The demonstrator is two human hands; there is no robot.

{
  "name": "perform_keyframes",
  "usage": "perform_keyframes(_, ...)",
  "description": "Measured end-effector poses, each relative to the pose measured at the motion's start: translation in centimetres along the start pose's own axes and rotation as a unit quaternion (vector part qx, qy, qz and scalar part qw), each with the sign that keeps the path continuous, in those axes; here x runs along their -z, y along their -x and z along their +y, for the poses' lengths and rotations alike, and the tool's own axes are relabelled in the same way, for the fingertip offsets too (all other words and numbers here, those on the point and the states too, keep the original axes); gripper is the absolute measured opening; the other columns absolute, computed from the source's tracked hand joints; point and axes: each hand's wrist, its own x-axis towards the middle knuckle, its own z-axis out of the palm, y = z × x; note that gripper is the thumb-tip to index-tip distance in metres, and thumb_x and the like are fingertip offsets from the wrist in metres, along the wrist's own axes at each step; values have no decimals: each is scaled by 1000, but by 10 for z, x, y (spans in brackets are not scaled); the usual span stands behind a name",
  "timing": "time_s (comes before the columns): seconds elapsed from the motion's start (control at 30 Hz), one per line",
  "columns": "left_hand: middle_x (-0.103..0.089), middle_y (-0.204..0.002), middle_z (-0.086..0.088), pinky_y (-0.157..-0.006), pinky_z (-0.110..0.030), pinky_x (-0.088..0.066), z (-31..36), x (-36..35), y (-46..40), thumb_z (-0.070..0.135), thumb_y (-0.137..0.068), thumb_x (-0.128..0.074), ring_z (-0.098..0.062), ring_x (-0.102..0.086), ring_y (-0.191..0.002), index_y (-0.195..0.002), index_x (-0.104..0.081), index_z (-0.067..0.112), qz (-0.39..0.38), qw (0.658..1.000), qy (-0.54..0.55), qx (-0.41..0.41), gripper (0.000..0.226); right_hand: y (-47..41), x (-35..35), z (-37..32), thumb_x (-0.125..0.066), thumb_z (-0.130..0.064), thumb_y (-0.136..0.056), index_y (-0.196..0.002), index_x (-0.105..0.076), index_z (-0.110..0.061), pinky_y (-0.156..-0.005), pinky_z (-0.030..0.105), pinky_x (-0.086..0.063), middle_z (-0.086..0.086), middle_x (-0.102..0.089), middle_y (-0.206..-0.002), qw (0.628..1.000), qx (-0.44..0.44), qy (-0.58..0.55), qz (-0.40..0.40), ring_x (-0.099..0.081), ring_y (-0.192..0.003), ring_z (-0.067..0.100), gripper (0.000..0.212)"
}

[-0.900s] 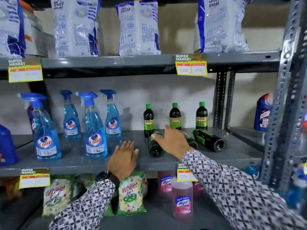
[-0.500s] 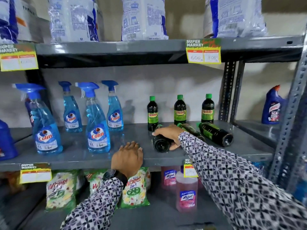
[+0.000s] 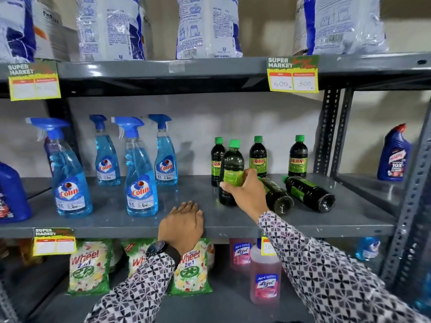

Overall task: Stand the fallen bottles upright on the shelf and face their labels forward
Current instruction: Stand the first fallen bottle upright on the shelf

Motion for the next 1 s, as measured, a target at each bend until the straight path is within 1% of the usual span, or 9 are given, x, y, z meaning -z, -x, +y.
perform_keyframes(0.23,-57,-150,-5,-122,-38,-33,1,0,-1,41,-100,-19,-20,-50,-142,-142,-59,16,-3,1000,-5,0,62,7,-9,14,-93,-53,-69,-114,-47,-23,-83,40,-59,-9,-67,-102,999,29,35,4,-69,-93,17,71)
perform_keyframes(0.33,-57,-150,-4,-122,-37,-34,0,-1,-1,40,-101,-21,-19,-51,-142,-141,-59,17,0,1000,-7,0,60,5,-8,17,-93,-57,-67,-117,-47,-25,-83,37,-57,-7,-67,-108,999,30,39,-6,-68,-97,15,75)
perform_keyframes(0.47,-56,-152,-4,-122,-37,-33,-1,-2,-1,41,-102,-22,-18,-49,-143,-143,-57,17,-2,1000,-12,-2,60,0,-6,23,-90,-33,-82,-135,-49,-30,-96,27,-50,-10,-67,-125,996,18,-56,-60,-65,-108,1,67)
perform_keyframes(0.57,-55,-152,-3,-123,-36,-32,-2,-3,-2,42,-101,-19,-17,-49,-143,-143,-57,17,2,1000,-18,-3,62,-9,-7,31,-79,-19,-87,-161,-39,-30,-117,44,-49,-9,-71,-137,984,-13,-135,-112,-68,-124,9,85)
perform_keyframes(0.67,-54,-154,-3,-123,-36,-32,-2,-4,-2,43,-101,-16,-17,-47,-145,-144,-56,17,-1,1000,-18,-4,65,-10,-8,34,-78,-9,-89,-157,-46,-31,-117,48,-50,-8,-73,-135,984,2,-134,-115,-69,-125,11,78)
perform_keyframes(0.73,-52,-155,-3,-123,-36,-30,-1,-3,-2,46,-98,-11,-17,-46,-146,-145,-55,17,-1,1000,-17,-5,71,-6,-7,29,-85,-14,-84,-147,-52,-32,-114,46,-53,-6,-73,-131,988,10,-116,-101,-70,-121,12,74)
perform_keyframes(0.8,-52,-155,-2,-123,-35,-29,-1,-3,-1,48,-95,-6,-16,-45,-146,-146,-55,17,2,1000,-17,-6,77,-5,-8,26,-93,-35,-69,-138,-53,-39,-109,45,-56,-6,-70,-129,993,31,-83,-80,-69,-119,13,79)
perform_keyframes(0.9,-53,-154,-3,-122,-36,-30,-2,-3,-2,48,-95,-7,-17,-47,-145,-144,-56,17,4,1000,-17,-4,76,-9,-15,31,-90,-62,-59,-143,-52,-37,-109,43,-54,-6,-64,-132,997,40,-22,-60,-63,-123,13,96)
perform_keyframes(1.0,-52,-155,-2,-123,-36,-30,-2,-4,-2,47,-97,-10,-17,-46,-146,-146,-55,18,-4,1000,-18,-1,72,-4,-9,25,-87,-44,-73,-143,-53,-36,-114,43,-50,-6,-64,-133,994,32,-60,-80,-62,-125,13,78)
